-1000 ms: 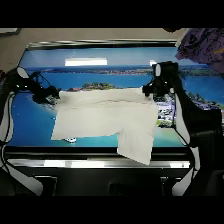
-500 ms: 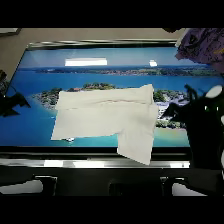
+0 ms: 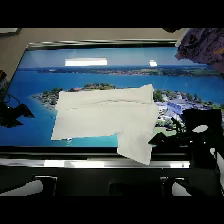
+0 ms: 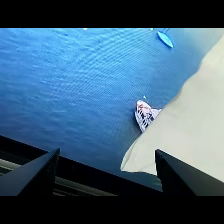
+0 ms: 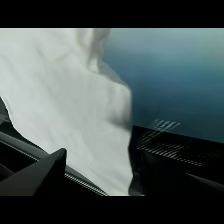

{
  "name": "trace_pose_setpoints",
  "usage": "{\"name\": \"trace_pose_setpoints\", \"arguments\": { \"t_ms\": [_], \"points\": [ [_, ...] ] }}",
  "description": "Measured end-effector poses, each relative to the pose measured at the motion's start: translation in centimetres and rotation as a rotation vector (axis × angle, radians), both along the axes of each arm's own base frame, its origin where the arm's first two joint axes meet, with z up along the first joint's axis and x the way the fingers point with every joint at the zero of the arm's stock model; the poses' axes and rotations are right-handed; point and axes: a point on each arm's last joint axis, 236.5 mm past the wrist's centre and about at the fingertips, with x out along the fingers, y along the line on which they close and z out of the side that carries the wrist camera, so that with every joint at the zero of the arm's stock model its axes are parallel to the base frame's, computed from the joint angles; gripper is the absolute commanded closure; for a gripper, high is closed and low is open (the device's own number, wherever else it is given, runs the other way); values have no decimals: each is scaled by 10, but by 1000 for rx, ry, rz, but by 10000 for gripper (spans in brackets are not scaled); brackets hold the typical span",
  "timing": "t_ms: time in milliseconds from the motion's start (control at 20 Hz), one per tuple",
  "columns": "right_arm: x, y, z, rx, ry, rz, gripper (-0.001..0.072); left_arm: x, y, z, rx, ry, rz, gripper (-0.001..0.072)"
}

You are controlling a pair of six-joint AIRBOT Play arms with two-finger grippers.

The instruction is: Fold the clothes and pants, and hang the long-sleeved shirts on hangers.

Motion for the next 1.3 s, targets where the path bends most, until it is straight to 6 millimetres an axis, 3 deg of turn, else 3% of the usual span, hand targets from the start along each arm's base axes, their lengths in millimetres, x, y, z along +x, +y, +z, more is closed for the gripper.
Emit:
{"name": "trace_pose_setpoints", "arguments": {
  "t_ms": [100, 350, 550, 1000, 1300],
  "points": [
    [-2, 9, -1, 37, -1, -25, 211, -1, -1, 0, 0, 0, 0, 45],
    [-3, 16, -10, 57, -8, -82, 684, -1, -1, -1, -2, 1, 0, 44],
    [1, 20, -8, 81, -21, -109, 682, -4, -9, -5, -35, 9, 3, 45],
    [7, 27, -1, 128, -30, -135, 682, -33, -67, -58, -414, -44, 19, 45],
    [8, 27, 0, 132, -31, -139, 682, -49, -82, -75, -488, -31, 13, 46]
  ]
}}
